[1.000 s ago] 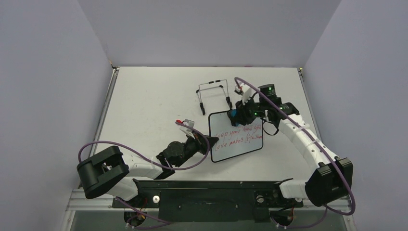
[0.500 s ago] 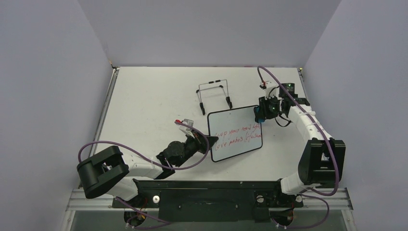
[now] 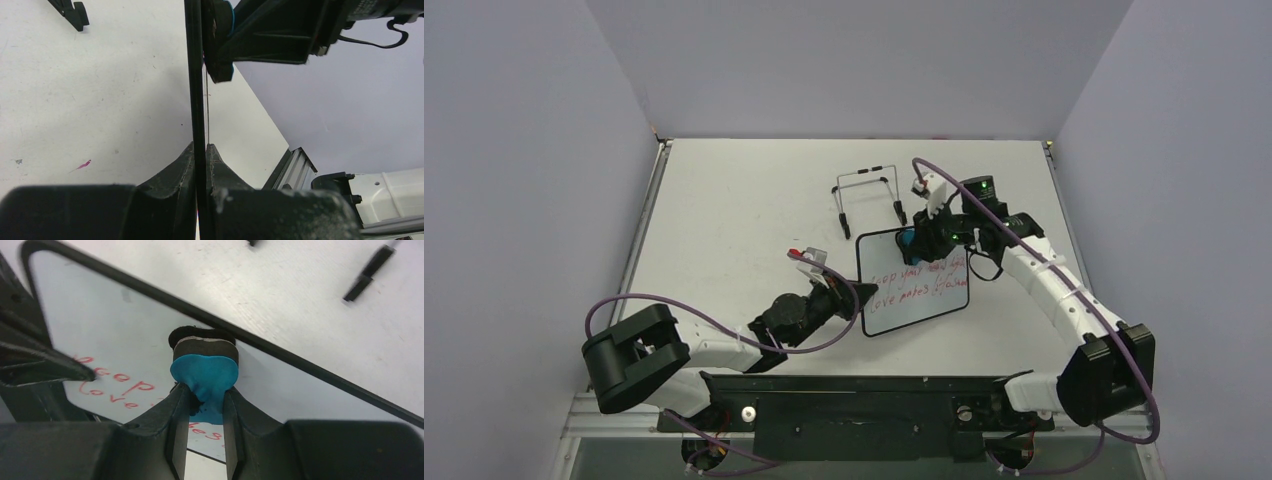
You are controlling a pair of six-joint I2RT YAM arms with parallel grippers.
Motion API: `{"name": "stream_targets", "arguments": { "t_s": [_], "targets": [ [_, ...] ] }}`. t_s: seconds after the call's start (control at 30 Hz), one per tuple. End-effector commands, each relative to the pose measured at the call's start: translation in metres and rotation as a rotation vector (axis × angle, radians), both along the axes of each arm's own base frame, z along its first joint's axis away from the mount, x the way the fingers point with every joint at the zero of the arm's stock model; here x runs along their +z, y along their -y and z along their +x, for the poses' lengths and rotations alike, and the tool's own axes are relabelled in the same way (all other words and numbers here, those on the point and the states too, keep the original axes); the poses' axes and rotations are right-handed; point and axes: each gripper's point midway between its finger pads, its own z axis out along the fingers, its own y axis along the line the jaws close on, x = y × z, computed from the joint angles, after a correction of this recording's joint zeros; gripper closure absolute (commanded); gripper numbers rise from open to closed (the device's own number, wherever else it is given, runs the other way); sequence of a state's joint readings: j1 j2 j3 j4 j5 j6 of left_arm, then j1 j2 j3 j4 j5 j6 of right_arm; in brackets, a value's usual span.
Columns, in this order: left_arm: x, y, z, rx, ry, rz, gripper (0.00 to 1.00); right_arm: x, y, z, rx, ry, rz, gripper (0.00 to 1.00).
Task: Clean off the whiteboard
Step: Erase the whiteboard at the center of the board.
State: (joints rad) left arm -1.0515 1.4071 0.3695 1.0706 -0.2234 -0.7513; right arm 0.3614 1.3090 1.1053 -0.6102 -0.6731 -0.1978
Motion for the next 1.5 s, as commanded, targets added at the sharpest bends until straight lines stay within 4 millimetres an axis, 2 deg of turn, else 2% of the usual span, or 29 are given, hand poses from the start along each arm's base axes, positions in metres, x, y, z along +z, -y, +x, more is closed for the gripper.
{"name": "stream_targets", "arguments": {
  "t_s": [0.0, 0.13, 0.2, 0.27, 0.47, 0.57, 0.63, 0.7, 0.87, 1.0, 1.07, 1.13, 1.23, 1.3, 1.37, 1.47],
  "targets": [
    [0.051, 0.002, -0.006, -0.033, 0.097, -0.128, 1.00, -0.006, 0.046, 0.056, -0.246, 0.006, 0.006, 1.00],
    [0.052, 0.001, -0.007, -0.034, 0.100, -0.130, 1.00, -0.031, 0.108, 0.091, -0.441, -0.017, -0.085, 1.00],
    [0.052, 0.000, -0.008, -0.035, 0.102, -0.130, 1.00, -0.040, 0.128, 0.101, -0.481, -0.029, -0.118, 1.00],
    [0.052, -0.001, -0.008, -0.033, 0.103, -0.130, 1.00, -0.046, 0.139, 0.105, -0.491, -0.035, -0.144, 1.00],
    [0.051, -0.001, -0.007, -0.030, 0.104, -0.127, 1.00, -0.066, 0.143, 0.099, -0.447, -0.086, -0.200, 1.00],
    [0.051, 0.000, -0.007, -0.033, 0.103, -0.125, 1.00, -0.072, 0.121, 0.072, -0.284, -0.153, -0.184, 1.00],
    [0.050, 0.001, -0.007, -0.034, 0.103, -0.123, 1.00, -0.067, 0.099, 0.052, -0.161, -0.157, -0.170, 1.00],
    [0.051, 0.002, -0.007, -0.037, 0.102, -0.125, 1.00, -0.056, 0.080, 0.041, -0.090, -0.115, -0.155, 1.00],
    [0.052, 0.002, -0.007, -0.037, 0.101, -0.130, 1.00, -0.016, 0.048, 0.035, -0.045, 0.058, -0.105, 1.00],
    [0.052, 0.002, -0.006, -0.034, 0.098, -0.127, 1.00, -0.002, 0.028, 0.019, 0.032, 0.116, -0.083, 1.00],
    [0.053, 0.002, -0.006, -0.032, 0.098, -0.129, 1.00, 0.000, 0.026, 0.023, -0.003, 0.137, -0.092, 1.00],
    [0.052, 0.003, -0.006, -0.033, 0.097, -0.127, 1.00, 0.001, 0.034, 0.040, -0.118, 0.152, -0.108, 1.00],
    [0.052, 0.003, -0.006, -0.036, 0.096, -0.128, 1.00, 0.002, 0.038, 0.050, -0.195, 0.138, -0.104, 1.00],
    [0.052, 0.003, -0.006, -0.034, 0.095, -0.129, 1.00, 0.002, 0.030, 0.046, -0.169, 0.134, -0.095, 1.00],
    [0.051, 0.003, -0.006, -0.033, 0.092, -0.130, 1.00, 0.005, 0.014, 0.034, -0.092, 0.158, -0.105, 1.00],
    [0.052, 0.004, -0.005, -0.033, 0.089, -0.138, 1.00, 0.017, -0.023, 0.005, 0.061, 0.198, -0.114, 1.00]
  ]
}}
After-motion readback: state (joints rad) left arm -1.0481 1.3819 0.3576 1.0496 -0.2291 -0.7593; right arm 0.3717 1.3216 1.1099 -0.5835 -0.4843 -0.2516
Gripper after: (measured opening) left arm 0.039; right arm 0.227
